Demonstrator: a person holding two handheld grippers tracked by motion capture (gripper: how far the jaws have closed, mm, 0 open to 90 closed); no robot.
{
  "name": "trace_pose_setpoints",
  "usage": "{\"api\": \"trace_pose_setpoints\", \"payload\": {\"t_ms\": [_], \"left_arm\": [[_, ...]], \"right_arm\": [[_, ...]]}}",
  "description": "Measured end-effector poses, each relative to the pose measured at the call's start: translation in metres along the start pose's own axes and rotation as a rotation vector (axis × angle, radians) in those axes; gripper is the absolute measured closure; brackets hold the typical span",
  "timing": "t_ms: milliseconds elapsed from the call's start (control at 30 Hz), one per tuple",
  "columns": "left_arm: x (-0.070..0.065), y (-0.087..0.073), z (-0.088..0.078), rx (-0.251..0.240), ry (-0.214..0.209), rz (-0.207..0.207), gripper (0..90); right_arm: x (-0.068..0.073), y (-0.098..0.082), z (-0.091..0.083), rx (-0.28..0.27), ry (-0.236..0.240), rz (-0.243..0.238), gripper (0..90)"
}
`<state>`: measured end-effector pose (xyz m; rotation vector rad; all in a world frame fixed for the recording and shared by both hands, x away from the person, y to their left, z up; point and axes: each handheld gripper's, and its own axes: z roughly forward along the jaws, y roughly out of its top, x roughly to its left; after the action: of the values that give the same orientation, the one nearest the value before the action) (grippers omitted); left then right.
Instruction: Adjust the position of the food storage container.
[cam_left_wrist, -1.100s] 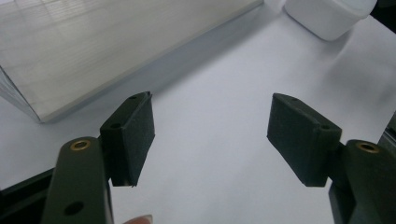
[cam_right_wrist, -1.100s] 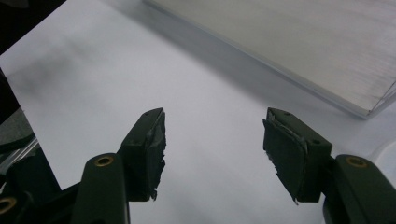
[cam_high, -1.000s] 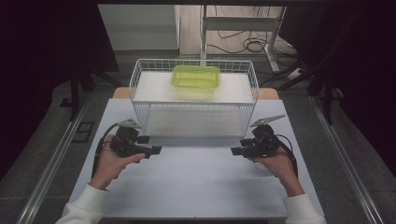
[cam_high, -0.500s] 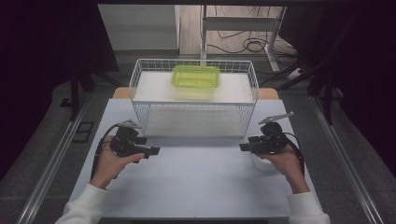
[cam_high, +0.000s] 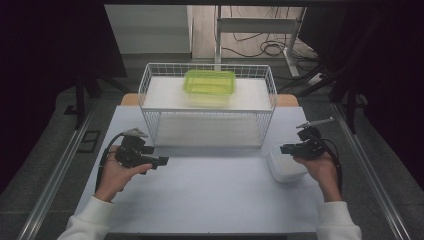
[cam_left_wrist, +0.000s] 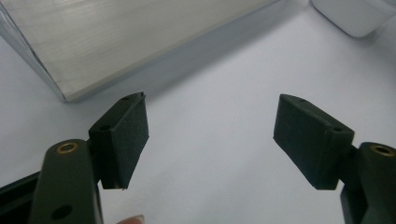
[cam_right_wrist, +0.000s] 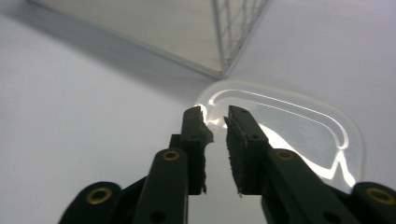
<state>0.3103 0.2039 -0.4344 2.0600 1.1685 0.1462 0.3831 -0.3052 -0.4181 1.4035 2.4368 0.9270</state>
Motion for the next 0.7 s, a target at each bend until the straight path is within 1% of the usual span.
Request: {"api": "trace_pose_setpoints", "payload": {"t_ms": [100, 167, 267, 367, 433, 500, 600, 633, 700], "left_arm": [[0.001, -0.001, 0.0, 0.001, 0.002, -0.001, 25.3], [0.001, -0.001, 0.0, 0.002, 0.002, -0.001, 25.3], [0.001, -0.001, 0.0, 0.005, 0.002, -0.003, 25.2], [0.002, -0.002, 0.001, 0.006, 0.002, -0.003, 25.1], [0.002, -0.002, 0.001, 0.007, 0.003, -0.004, 25.0], [0.004, -0.002, 0.0, 0.006, 0.003, -0.008, 25.0], [0.005, -0.003, 0.0, 0.003, 0.005, -0.015, 25.0], [0.006, -0.003, -0.001, 0.005, 0.005, -0.016, 25.0], [0.006, -0.004, -0.001, 0.005, 0.004, -0.017, 25.0]], "right_arm": [[-0.01, -0.003, -0.002, 0.0, -0.021, 0.019, 85.1], [-0.017, -0.004, -0.005, 0.0, -0.05, 0.032, 87.7], [-0.023, -0.005, -0.009, -0.008, -0.073, 0.042, 88.7], [-0.034, -0.007, -0.011, -0.002, -0.112, 0.048, 88.8], [-0.042, -0.009, -0.012, 0.001, -0.146, 0.065, 88.8], [-0.047, -0.012, -0.013, -0.006, -0.147, 0.078, 88.9], [-0.056, -0.017, -0.014, -0.004, -0.172, 0.092, 89.0], [-0.059, -0.019, -0.014, -0.006, -0.172, 0.099, 89.0], [-0.065, -0.023, -0.013, 0.007, -0.177, 0.112, 89.0]]}}
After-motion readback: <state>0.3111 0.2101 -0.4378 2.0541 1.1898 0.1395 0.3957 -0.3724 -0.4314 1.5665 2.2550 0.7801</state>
